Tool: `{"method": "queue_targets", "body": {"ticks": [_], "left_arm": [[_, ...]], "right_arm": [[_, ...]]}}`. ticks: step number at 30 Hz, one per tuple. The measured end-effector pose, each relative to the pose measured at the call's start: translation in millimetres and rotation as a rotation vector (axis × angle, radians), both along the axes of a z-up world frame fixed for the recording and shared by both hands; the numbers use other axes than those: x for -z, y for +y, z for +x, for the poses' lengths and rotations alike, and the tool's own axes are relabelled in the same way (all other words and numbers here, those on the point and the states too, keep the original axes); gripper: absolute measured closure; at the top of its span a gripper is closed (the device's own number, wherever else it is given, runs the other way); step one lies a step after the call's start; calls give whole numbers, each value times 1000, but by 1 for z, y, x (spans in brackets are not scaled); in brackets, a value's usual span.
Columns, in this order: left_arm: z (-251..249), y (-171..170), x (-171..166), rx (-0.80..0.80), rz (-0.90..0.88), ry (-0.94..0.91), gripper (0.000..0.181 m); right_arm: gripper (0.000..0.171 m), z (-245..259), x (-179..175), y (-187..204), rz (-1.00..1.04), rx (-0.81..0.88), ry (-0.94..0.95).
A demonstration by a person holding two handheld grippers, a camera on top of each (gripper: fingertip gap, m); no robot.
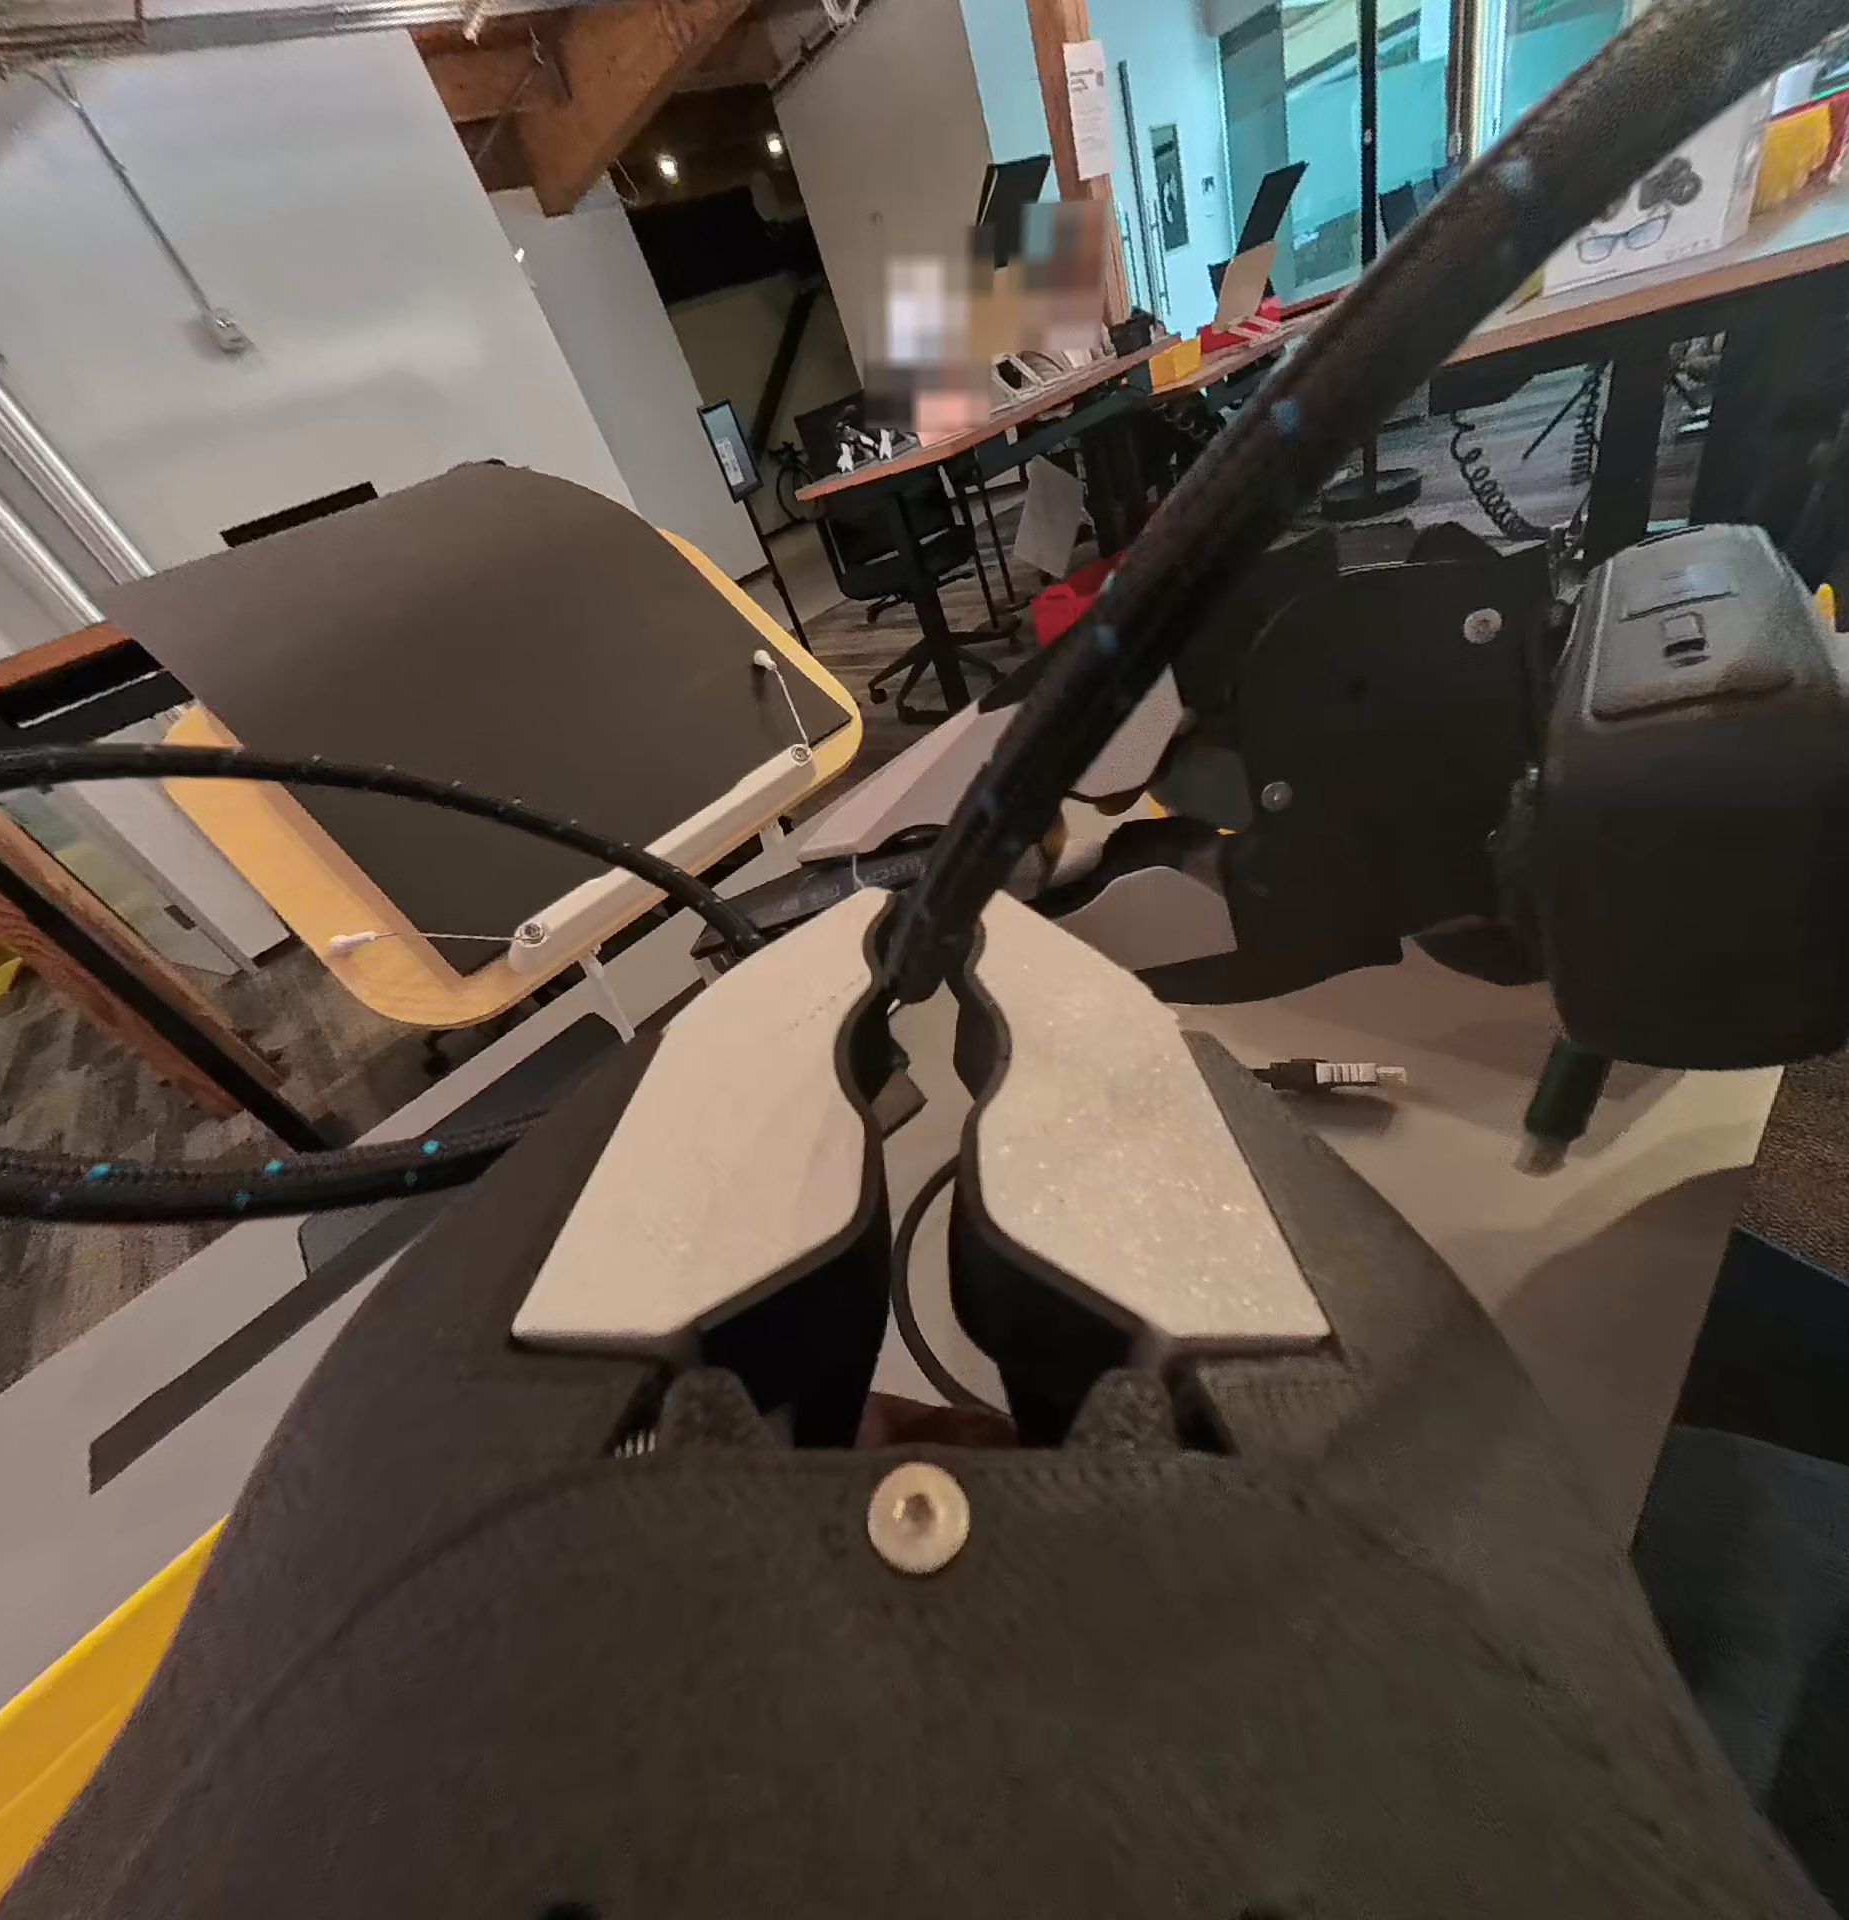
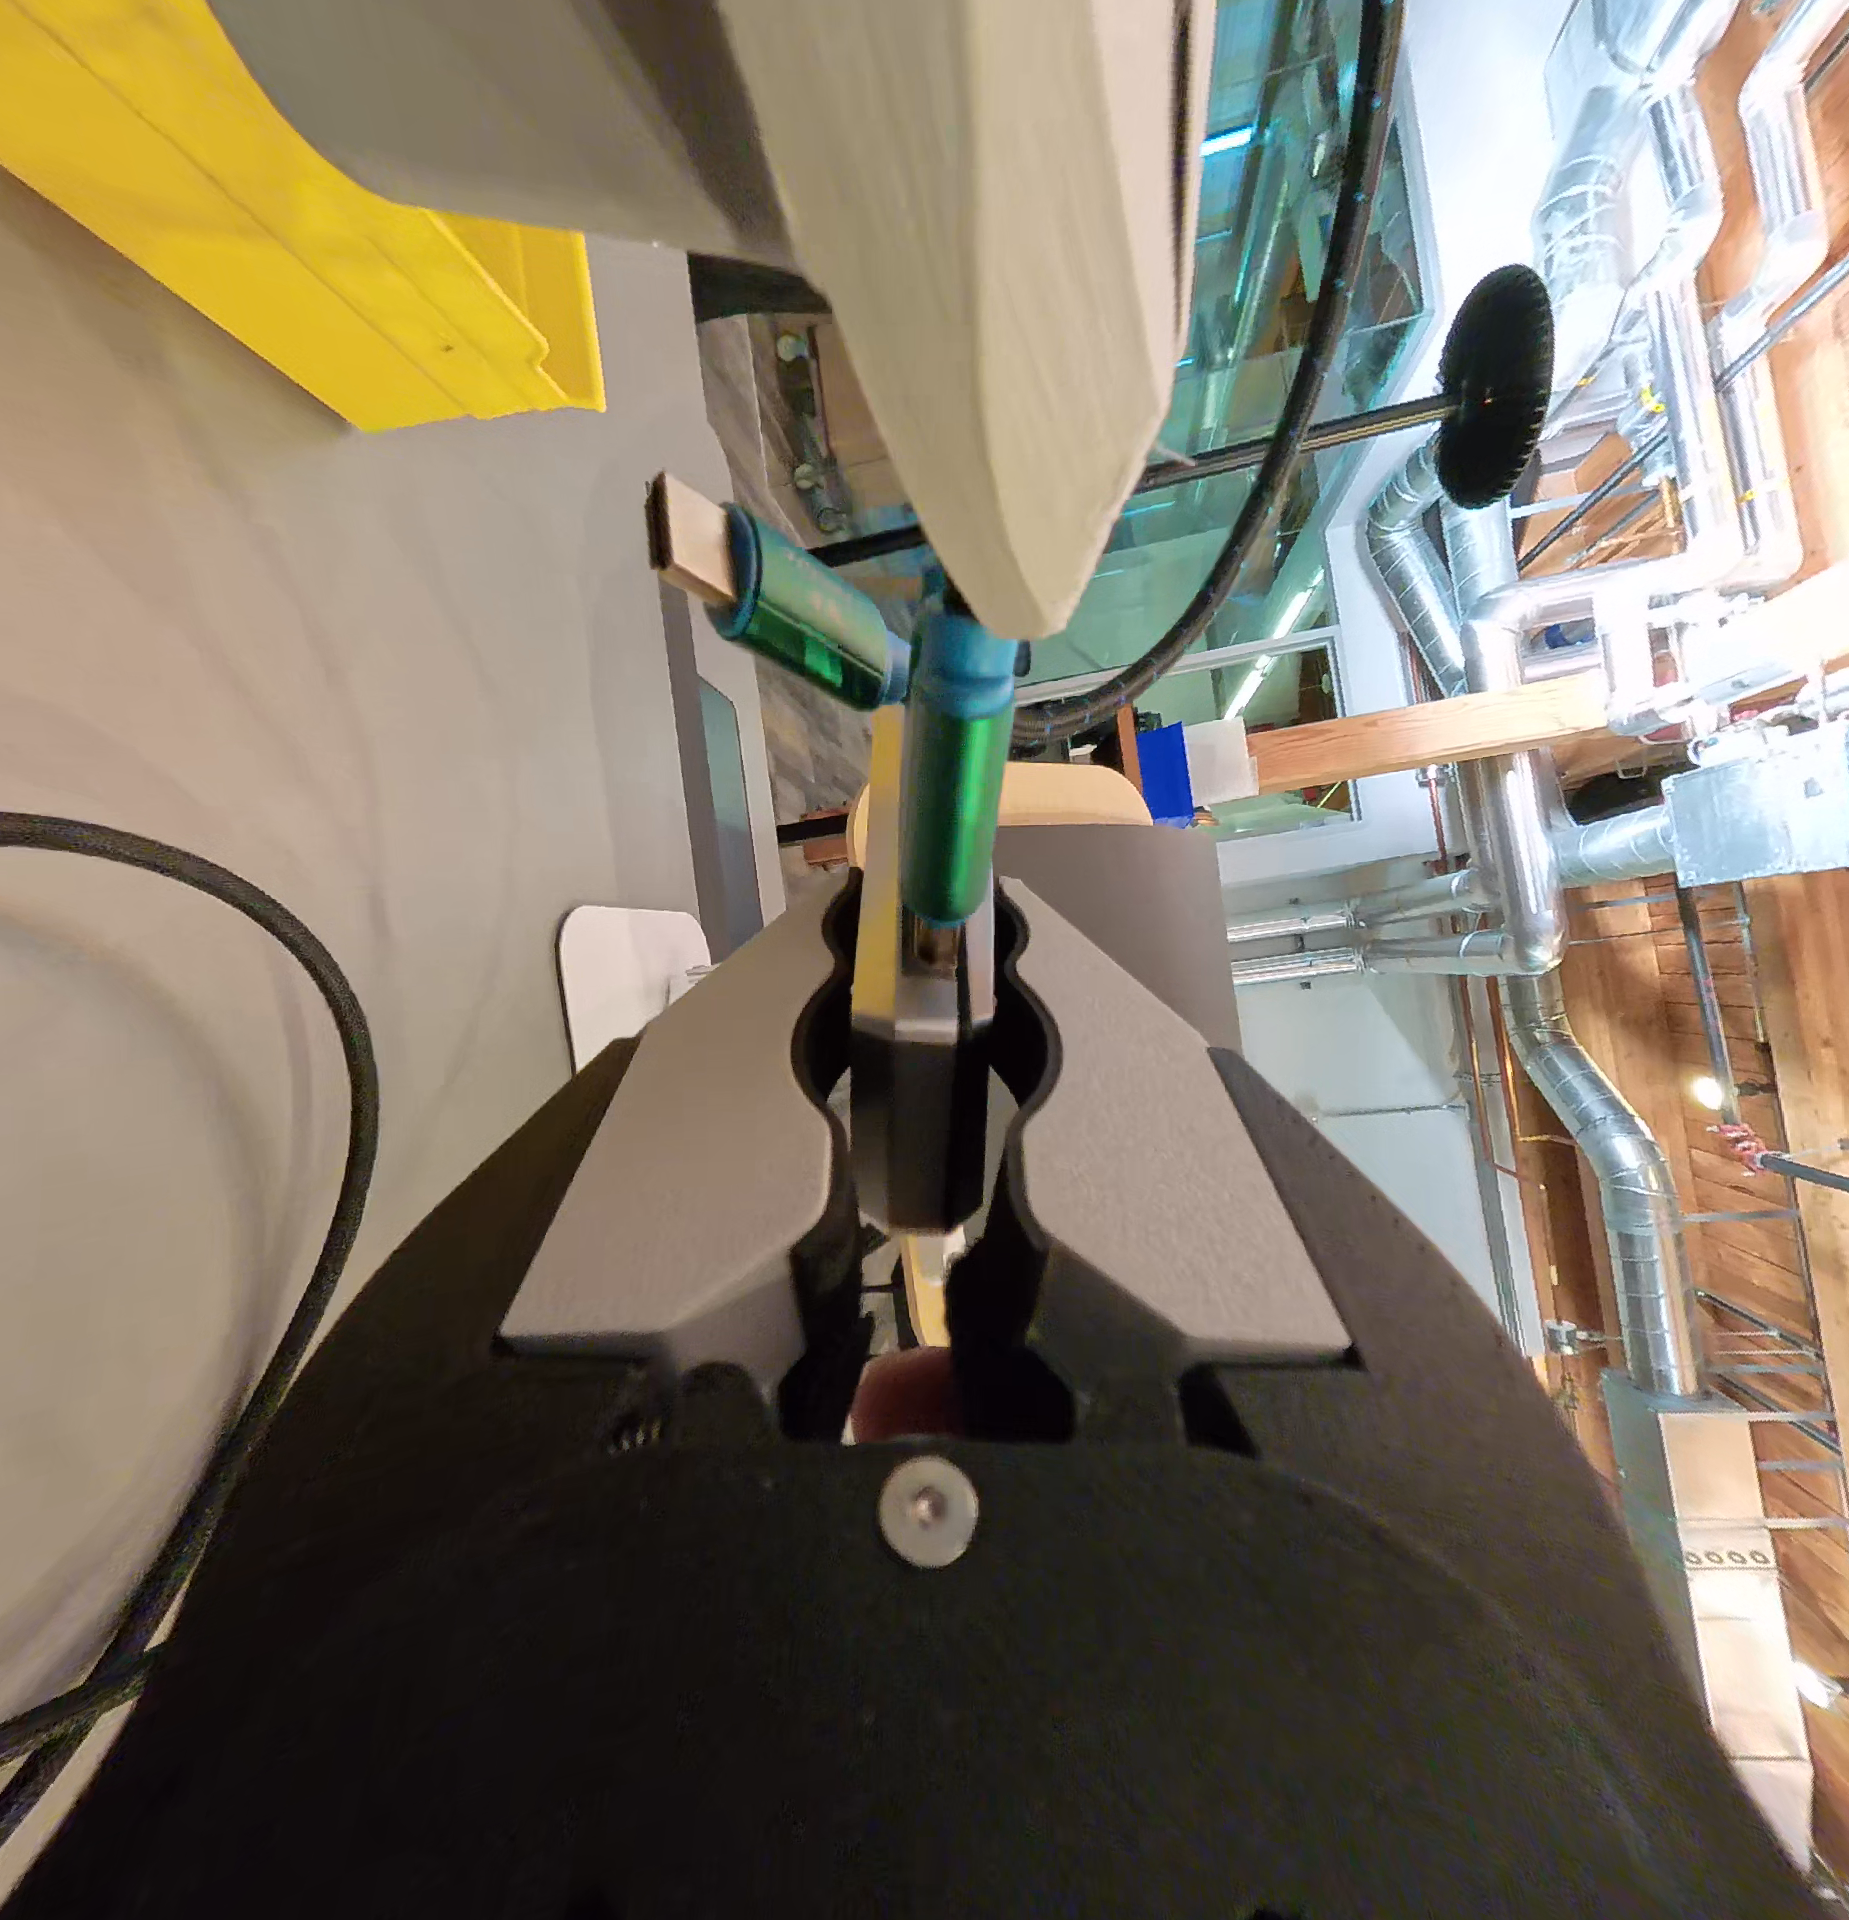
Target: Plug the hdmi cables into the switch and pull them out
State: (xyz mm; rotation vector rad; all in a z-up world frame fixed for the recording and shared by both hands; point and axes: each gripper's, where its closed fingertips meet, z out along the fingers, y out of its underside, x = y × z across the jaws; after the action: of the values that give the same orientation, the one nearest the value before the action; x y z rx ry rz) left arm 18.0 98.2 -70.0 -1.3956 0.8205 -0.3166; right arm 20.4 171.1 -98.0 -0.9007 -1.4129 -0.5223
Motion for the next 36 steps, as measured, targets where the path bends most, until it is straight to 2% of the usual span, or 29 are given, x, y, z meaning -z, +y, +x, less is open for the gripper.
{"method": "queue_targets", "body": {"ticks": [4, 12, 20, 36], "left_arm": [[-3, 1, -2, 3, -23, -8, 175], [-1, 2, 1, -54, 41, 40, 174], [-6, 2, -8, -39, 41, 3, 174], [9, 8, 6, -81, 93, 60, 175]], "right_arm": [[152, -1, 0, 0, -46, -13, 18], [152, -2, 10, 1, -121, 38, -5], [152, -2, 2, -3, -135, -12, 44], [154, -4, 22, 4, -218, 98, -24]]}}
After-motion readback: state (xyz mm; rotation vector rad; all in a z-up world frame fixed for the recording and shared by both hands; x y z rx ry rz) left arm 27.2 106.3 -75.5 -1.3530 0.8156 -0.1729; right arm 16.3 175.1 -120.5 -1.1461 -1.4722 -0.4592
